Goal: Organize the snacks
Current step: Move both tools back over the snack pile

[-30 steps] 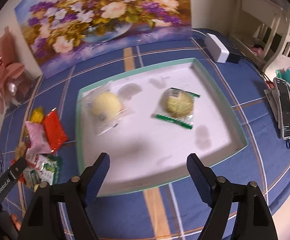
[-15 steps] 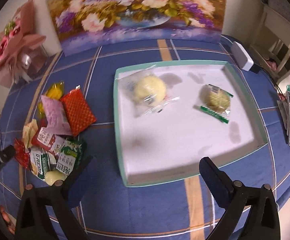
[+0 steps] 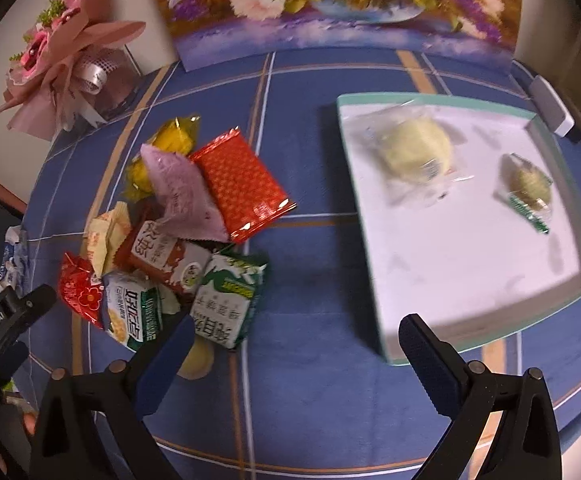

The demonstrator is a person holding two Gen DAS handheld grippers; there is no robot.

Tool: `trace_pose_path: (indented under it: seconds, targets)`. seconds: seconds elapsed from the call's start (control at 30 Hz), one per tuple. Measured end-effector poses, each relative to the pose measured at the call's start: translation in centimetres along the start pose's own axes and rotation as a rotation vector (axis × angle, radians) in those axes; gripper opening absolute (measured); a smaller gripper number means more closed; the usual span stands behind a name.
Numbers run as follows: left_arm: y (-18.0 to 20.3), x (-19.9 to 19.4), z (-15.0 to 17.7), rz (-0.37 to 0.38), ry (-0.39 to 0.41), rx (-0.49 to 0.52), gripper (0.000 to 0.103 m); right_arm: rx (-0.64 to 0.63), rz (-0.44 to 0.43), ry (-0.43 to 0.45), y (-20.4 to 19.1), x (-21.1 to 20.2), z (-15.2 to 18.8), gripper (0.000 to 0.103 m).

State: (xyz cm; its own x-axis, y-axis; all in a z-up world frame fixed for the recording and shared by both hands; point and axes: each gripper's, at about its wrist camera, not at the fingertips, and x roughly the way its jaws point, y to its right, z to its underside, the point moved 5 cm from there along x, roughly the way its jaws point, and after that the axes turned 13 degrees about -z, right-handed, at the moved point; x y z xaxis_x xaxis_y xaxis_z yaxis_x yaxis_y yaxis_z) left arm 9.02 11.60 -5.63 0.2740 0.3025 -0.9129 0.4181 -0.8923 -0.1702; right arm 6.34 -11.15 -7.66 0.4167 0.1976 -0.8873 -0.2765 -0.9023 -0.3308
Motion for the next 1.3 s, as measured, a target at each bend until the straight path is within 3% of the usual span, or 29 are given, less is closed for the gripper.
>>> trace_pose_path:
  seconds: [0.27,0.73,1.0,1.3]
  targets:
    - [-1.7,2.7,-0.6,-0.010,-0.051,-0.011,0.103,0.002,0.006,-0.045,-1.4,2.6,0.3,0.103]
    - [0.5,5.8,-0.9,-0.016,-0.110,0.063,0.103,-0.004,0.034,-0.098,-1.7,6.5,-0.5,0.103]
    - [1.7,7.1,-1.1,0.000,-0.103,0.083,0.103,-0.013,0.032,-0.109,-2.4,8.7,-1.0,0.103]
    - [3.7,8.6,-1.7,-0.001,-0.082,0.105,0.103,-0.063,0.103,-0.123,-3.7,11.9,-1.3,0.103]
